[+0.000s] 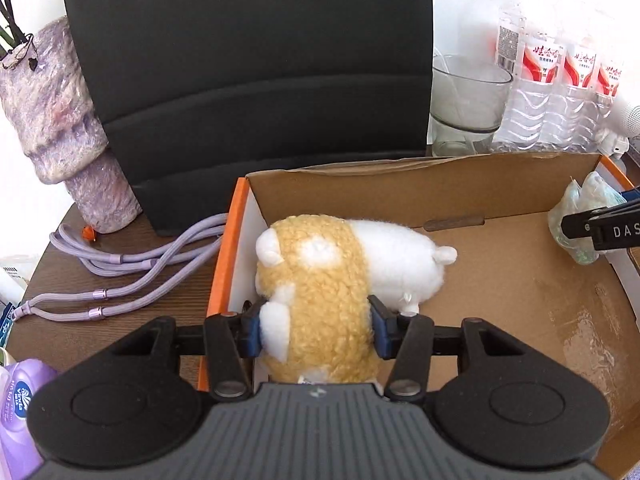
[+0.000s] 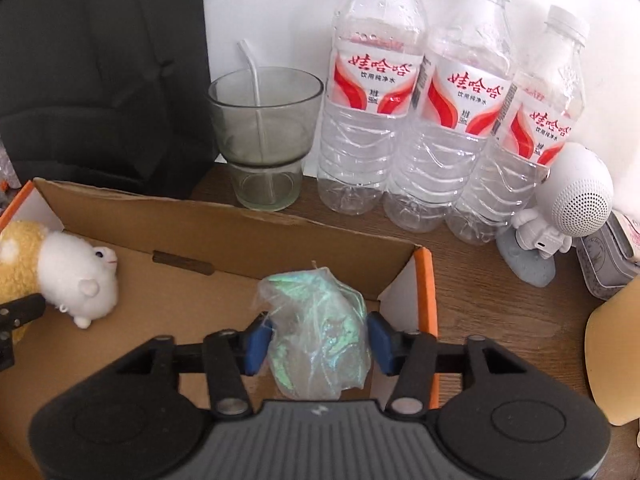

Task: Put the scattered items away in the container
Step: 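Carry the plush toy and plastic bag into the cardboard box and release both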

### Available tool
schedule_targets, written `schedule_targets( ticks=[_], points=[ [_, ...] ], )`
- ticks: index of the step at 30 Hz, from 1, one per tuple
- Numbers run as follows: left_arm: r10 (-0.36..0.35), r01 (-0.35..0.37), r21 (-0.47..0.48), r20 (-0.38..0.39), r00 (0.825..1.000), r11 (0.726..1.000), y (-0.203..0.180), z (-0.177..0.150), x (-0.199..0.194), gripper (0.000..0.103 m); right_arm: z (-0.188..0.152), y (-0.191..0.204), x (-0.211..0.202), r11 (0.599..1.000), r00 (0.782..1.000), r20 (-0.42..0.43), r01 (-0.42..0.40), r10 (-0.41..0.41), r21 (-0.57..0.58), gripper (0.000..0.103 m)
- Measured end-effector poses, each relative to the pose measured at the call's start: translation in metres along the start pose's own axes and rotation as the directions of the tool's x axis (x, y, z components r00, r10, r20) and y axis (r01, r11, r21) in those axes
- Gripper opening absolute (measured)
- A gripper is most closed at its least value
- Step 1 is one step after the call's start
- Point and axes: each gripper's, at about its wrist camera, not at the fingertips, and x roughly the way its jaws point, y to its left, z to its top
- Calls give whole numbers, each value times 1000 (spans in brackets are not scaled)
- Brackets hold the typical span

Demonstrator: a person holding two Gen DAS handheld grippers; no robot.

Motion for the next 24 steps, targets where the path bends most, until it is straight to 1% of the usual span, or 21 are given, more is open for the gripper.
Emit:
schedule_targets(
  ticks=[2,5,6,8,10,12,14,16,17,19,21,22,24],
  points=[
    [17,-17,29,-6,1000,999,-6,-1,2,62,0,2,0,1000,1000,10,-1,1,8,65],
    [43,-42,55,-15,999,998,-15,-5,2,67,-4,9,0,1000,999,26,26,-25,-17,69],
    [38,-37,43,-24,999,998,-15,-4,1,68,-4,11,1,999,999,27,41,-40,-30,69],
    [15,-15,-3,-46,999,1000,-11,0,-4,75,-4,12,-2,997,997,30,67,-66,-42,70],
    [5,-6,-35,-44,999,999,-6,8,-16,77,-1,12,-17,996,996,43,74,-73,-44,72],
    [10,-10,-47,-16,1000,999,-2,16,-35,79,4,12,-41,997,995,72,68,-66,-35,79],
    [1,0,-66,15,1000,998,4,21,-58,83,7,11,-71,999,993,111,45,-43,-21,85],
    [-21,23,-89,27,999,996,11,25,-81,84,8,10,-98,1000,992,123,28,-27,-7,88],
    [-32,34,-97,24,999,995,13,26,-91,87,8,9,-110,1000,994,111,19,-20,2,90],
    [-52,51,-96,-6,999,994,15,26,-107,92,6,8,-128,1000,998,58,-17,16,25,92],
    [-63,60,-85,-37,997,995,15,23,-121,93,3,6,-141,994,995,-15,-95,96,59,92],
    [-57,53,-84,-41,998,995,15,21,-129,93,0,5,-149,988,991,-27,-130,133,78,92],
    [-56,53,-94,-37,998,994,15,15,-145,98,-8,4,-164,982,987,-32,-153,158,110,92]
  ],
)
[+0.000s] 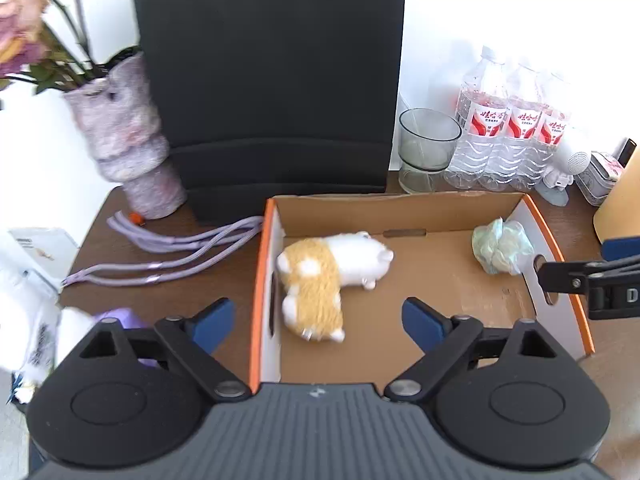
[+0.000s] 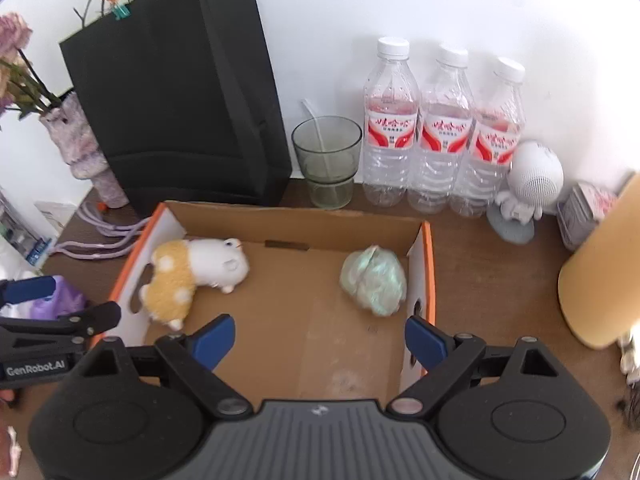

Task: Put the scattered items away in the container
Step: 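Carry the plush toy and plastic bag into the cardboard box and release both, then withdraw both tools from the box back over the table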

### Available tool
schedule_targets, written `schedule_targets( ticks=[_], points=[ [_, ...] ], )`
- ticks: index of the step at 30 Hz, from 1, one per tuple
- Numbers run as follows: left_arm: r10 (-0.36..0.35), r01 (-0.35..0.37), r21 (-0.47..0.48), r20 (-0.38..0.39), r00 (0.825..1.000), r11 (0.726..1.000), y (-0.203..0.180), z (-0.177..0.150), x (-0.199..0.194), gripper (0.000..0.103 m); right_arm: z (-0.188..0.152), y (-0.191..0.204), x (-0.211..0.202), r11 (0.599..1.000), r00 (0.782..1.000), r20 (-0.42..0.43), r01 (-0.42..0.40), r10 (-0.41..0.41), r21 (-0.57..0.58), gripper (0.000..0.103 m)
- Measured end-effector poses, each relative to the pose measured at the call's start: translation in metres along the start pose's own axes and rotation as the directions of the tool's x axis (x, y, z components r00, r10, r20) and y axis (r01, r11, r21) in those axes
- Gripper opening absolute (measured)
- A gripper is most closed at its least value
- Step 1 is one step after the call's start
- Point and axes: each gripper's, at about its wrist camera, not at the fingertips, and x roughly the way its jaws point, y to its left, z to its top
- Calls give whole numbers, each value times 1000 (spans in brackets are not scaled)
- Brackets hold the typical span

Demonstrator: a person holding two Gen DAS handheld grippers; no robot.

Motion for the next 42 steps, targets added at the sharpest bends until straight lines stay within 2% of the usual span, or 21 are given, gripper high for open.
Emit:
schedule_targets(
  ticks=[1,3,5,7,9,11,13,15,16,17,21,23,27,30,32,36,39,42],
  points=[
    [-11,11,-10,2,1000,1000,1,-4,-7,103,-7,1,-7,1000,1000,1,-1,1,12,92],
    [-21,21,-20,9,1000,1000,0,-13,-21,103,-21,5,-17,1000,1000,0,8,-8,17,92],
    [9,-8,-21,49,999,1000,-3,-24,-33,103,-37,7,-27,1000,1000,16,16,-16,16,92],
    [69,-65,-31,143,987,997,-11,-44,-47,103,-55,10,-37,1000,997,73,14,-13,-2,92],
    [96,-89,-37,266,959,995,-17,-68,-60,103,-78,12,-49,1000,983,183,17,-13,-21,92],
    [92,-85,-33,380,920,996,-22,-91,-69,103,-104,14,-61,999,947,321,29,-18,-28,92],
    [79,-70,-38,466,881,997,-25,-111,-73,103,-130,12,-67,999,892,451,44,-34,-13,95],
    [84,-61,-62,516,852,996,-29,-127,-73,103,-154,6,-69,1000,831,556,23,-23,7,97],
    [76,-50,-63,530,844,997,-31,-133,-72,103,-162,2,-68,1000,810,586,6,-14,15,97],
    [66,-41,-58,539,840,997,-33,-137,-71,103,-168,-1,-67,1000,800,600,1,-15,24,97],
    [49,-24,-51,563,825,998,-39,-148,-69,103,-182,-7,-67,999,767,641,16,-39,41,97],
    [34,-6,-51,575,818,999,-39,-153,-71,103,-186,-6,-67,999,759,650,8,-33,40,97],
    [21,1,-38,581,814,999,-41,-166,-77,103,-200,4,-72,1000,748,663,29,-29,11,97],
    [19,-18,-7,601,799,1000,-42,-188,-87,103,-224,9,-79,999,741,671,37,-32,7,98],
    [15,-24,7,603,798,1000,-42,-210,-93,103,-246,9,-83,999,743,668,35,-38,18,98],
    [-9,4,10,570,822,1000,-39,-259,-103,103,-294,8,-86,999,779,626,15,-33,33,100],
    [-11,7,9,538,843,1000,-39,-297,-115,103,-332,8,-90,999,813,581,12,-33,40,100],
    [-15,6,19,536,844,1000,-37,-333,-128,103,-369,10,-97,999,832,554,27,-44,40,101]
  ],
)
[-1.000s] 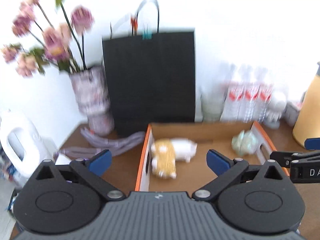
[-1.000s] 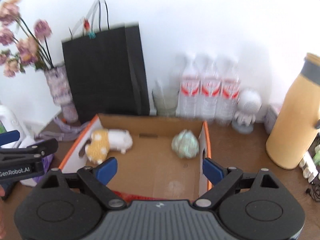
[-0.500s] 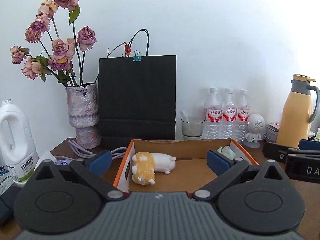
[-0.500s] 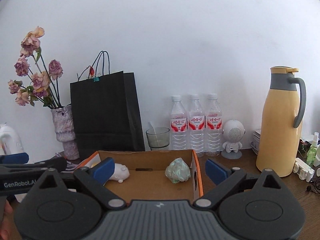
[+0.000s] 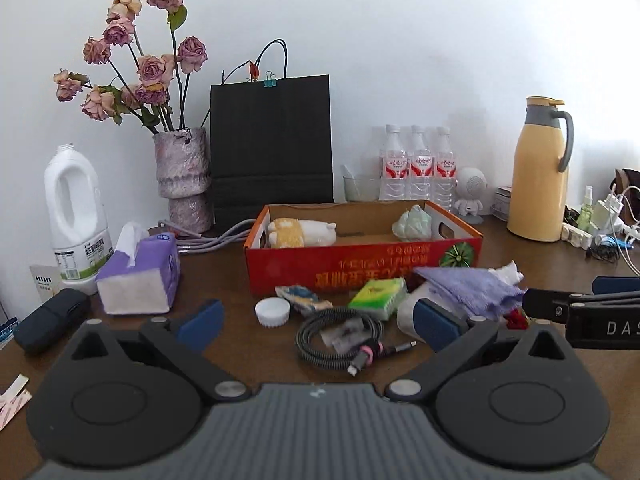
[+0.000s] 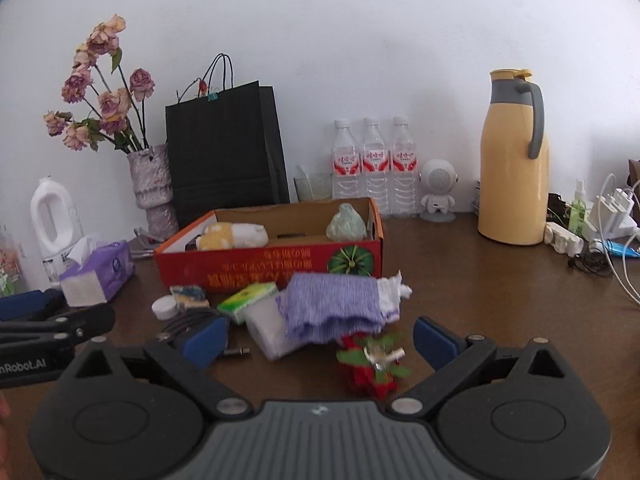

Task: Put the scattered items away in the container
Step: 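Withdraw both tools from the box back over the table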

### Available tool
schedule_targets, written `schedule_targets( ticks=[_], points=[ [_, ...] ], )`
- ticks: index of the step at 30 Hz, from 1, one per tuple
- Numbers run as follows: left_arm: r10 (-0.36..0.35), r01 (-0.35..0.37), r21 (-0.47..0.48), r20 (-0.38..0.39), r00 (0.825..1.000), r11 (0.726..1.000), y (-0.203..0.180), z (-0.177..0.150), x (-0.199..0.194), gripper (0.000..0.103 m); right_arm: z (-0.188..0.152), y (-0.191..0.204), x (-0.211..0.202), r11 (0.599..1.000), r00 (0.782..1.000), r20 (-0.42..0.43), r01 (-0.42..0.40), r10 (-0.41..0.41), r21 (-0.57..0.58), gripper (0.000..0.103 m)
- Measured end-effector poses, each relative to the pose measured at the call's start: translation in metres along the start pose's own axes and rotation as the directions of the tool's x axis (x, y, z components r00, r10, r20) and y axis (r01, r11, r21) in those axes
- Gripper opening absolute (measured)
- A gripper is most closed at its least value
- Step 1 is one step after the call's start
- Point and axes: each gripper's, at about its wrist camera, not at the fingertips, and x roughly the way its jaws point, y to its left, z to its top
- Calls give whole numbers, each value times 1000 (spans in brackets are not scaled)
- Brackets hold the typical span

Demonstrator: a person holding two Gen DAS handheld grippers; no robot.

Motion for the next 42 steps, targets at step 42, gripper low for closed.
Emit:
schedule_targets(
  ticks=[42],
  points=[
    [17,-17,4,-124,992,1000,9,-21,21,103,-42,14,8,997,991,-114,-76,75,-11,103]
  ],
)
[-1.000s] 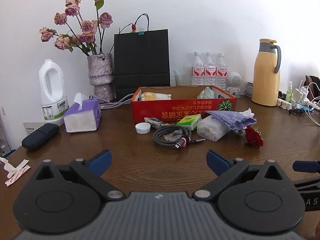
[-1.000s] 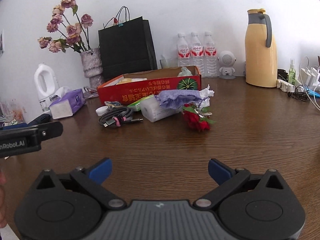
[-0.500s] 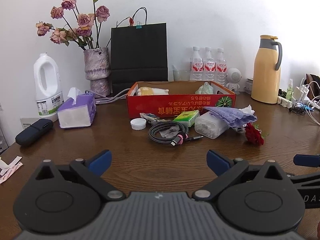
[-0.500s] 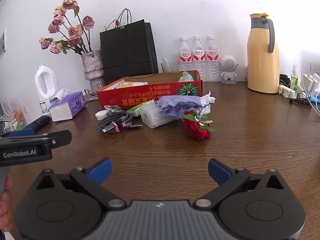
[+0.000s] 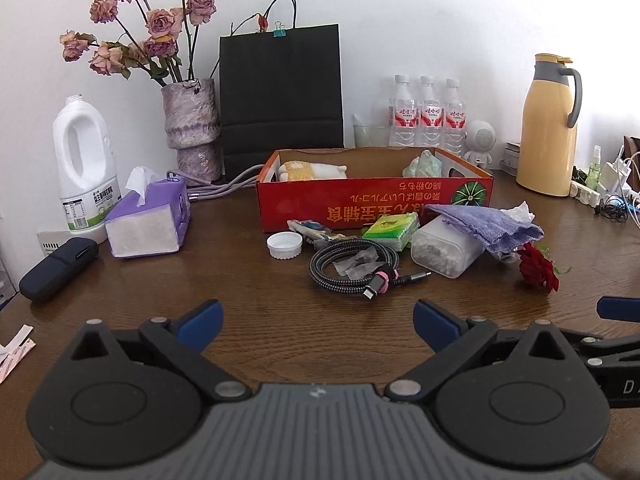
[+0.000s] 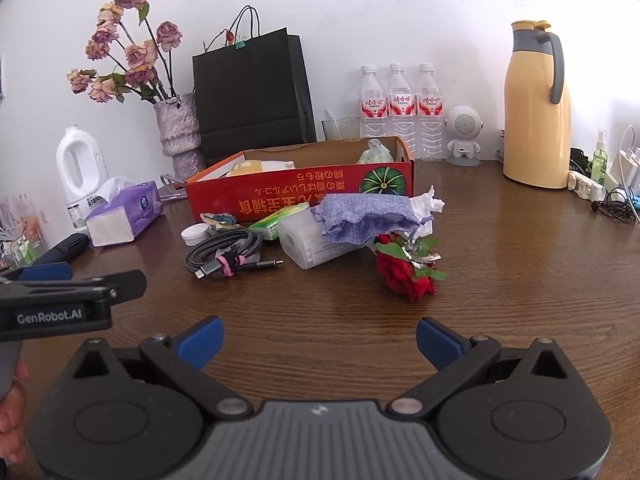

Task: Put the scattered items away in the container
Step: 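Withdraw both tools from the box back over the table, then grasp the black cable with the left gripper while the right gripper grasps the red rose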

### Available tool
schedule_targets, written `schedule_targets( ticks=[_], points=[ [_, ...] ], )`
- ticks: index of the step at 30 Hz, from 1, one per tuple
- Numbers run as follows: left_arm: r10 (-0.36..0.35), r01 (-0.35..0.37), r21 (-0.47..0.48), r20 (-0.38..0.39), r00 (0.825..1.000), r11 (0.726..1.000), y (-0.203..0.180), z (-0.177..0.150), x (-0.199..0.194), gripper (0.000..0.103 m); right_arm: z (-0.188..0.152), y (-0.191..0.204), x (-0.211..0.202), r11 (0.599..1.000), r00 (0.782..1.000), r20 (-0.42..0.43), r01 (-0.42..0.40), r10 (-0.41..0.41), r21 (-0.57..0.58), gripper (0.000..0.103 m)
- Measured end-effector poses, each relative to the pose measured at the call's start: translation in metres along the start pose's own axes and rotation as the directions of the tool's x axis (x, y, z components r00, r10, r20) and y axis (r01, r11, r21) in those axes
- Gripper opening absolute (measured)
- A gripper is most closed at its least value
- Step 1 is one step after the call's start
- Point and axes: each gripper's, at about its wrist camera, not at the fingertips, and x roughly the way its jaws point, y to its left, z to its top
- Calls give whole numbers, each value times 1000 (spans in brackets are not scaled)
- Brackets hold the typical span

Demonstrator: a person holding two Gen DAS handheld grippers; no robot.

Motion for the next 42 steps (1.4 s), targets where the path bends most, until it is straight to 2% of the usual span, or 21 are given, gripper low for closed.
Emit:
schedule_targets(
  ticks=[6,10,15,18,19,20,23,25,28,31,33,34,38,40,42],
  points=[
    [-29,30,22,-28,999,999,3,14,29,103,15,2,18,1000,1000,1,16,-16,-20,103],
    [-84,85,18,-66,994,996,3,25,56,103,25,0,32,998,999,5,46,-46,-39,103],
    [-154,157,22,-105,982,987,-1,35,86,101,39,-5,55,998,999,-10,44,-45,-43,102],
    [-194,199,43,-99,976,979,-4,41,96,98,49,-1,63,995,998,4,58,-58,-76,101],
    [-206,213,56,-106,973,976,-5,43,102,91,51,0,64,995,999,12,53,-52,-82,101],
    [-211,220,70,-123,970,973,-7,44,107,79,53,1,65,995,999,19,47,-45,-84,101],
    [-239,262,108,-184,953,959,-12,45,121,56,56,2,69,993,998,26,62,-60,-96,100],
    [-262,290,121,-203,943,949,-12,42,123,52,58,-1,72,991,996,26,90,-87,-95,100],
    [-297,335,138,-241,924,932,-15,35,125,46,61,-9,77,994,996,17,88,-87,-62,100],
    [-304,353,163,-264,915,921,-19,31,128,45,63,-12,81,994,996,18,94,-93,-60,97],
    [-329,380,148,-281,901,913,-19,34,131,28,64,-12,85,994,995,14,96,-96,-59,97],
    [-328,379,149,-286,900,913,-20,36,131,21,64,-13,86,994,995,10,98,-98,-57,97],
    [-327,374,161,-257,909,913,-20,35,121,20,61,-15,85,991,993,-3,118,-118,-63,97],
    [-317,355,170,-213,924,919,-19,37,110,20,57,-17,82,988,991,-5,134,-135,-71,97],
    [-333,356,168,-150,931,919,-15,43,93,20,53,-20,79,986,989,-11,148,-149,-72,97]
  ],
)
